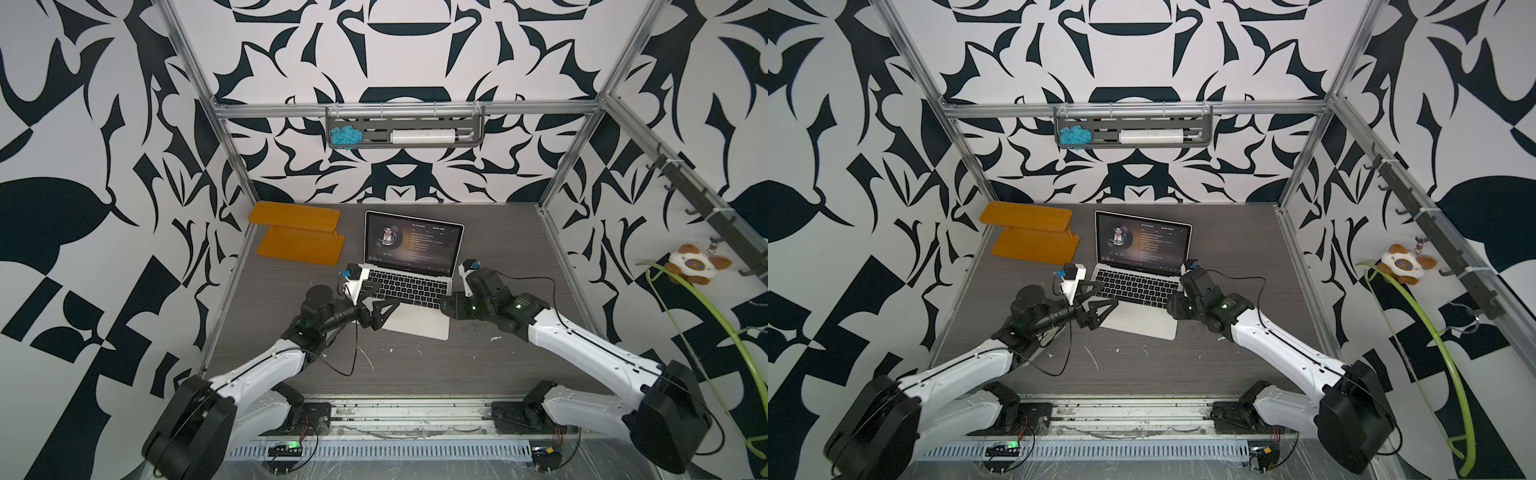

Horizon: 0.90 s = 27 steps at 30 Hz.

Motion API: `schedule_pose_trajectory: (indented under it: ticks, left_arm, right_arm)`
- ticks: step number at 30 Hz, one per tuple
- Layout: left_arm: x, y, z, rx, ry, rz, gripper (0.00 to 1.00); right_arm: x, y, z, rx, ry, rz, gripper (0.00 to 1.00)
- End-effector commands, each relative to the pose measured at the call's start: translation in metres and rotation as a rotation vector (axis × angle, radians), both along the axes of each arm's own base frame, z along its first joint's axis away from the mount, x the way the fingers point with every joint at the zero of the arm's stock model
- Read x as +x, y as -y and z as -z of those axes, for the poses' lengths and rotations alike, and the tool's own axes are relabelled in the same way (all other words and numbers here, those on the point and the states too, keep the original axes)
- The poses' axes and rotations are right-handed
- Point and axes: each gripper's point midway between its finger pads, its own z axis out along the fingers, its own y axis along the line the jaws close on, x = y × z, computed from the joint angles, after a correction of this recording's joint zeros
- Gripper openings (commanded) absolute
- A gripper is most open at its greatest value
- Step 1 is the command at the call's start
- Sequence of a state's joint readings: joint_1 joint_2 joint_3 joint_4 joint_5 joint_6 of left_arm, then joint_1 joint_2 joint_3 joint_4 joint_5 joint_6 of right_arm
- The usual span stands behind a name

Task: Remove the wireless mouse receiver from the laptop
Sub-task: Pick up the mouse from the center of the board, then place the mouse at the center of the board.

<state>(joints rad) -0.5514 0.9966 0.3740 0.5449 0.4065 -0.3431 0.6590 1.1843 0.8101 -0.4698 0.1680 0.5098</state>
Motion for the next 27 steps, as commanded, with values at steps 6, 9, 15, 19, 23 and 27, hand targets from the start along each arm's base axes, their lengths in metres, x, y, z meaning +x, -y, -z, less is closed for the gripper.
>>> schedule_pose_trajectory:
  ticks: [6, 9, 15, 19, 23, 27]
  left_arm:
    - [0.003, -0.081, 0.042, 0.250, -0.206, -0.366, 0.99]
    - [0.008, -0.102, 0.051, 0.256, -0.270, -0.425, 0.99]
    - [0.016, -0.120, 0.063, 0.194, -0.383, -0.429, 0.99]
    - [0.019, -0.126, 0.059, 0.181, -0.382, -0.445, 0.99]
    - [0.020, -0.132, 0.063, 0.201, -0.395, -0.473, 0.99]
    - [0.021, -0.131, 0.065, 0.202, -0.407, -0.466, 0.99]
  right_arm:
    - [0.039, 0.088, -0.020, -0.777, 0.103, 0.230, 0.19]
    - [0.057, 0.091, -0.008, -0.990, 0.083, 0.215, 0.19]
    - [0.081, 0.078, 0.027, -1.159, 0.051, 0.125, 0.22]
    - [0.079, 0.075, 0.060, -1.189, -0.024, 0.053, 0.31]
    - [0.072, 0.070, 0.081, -1.148, -0.065, 0.010, 0.45]
    - [0.071, 0.062, 0.087, -1.081, -0.068, -0.015, 0.56]
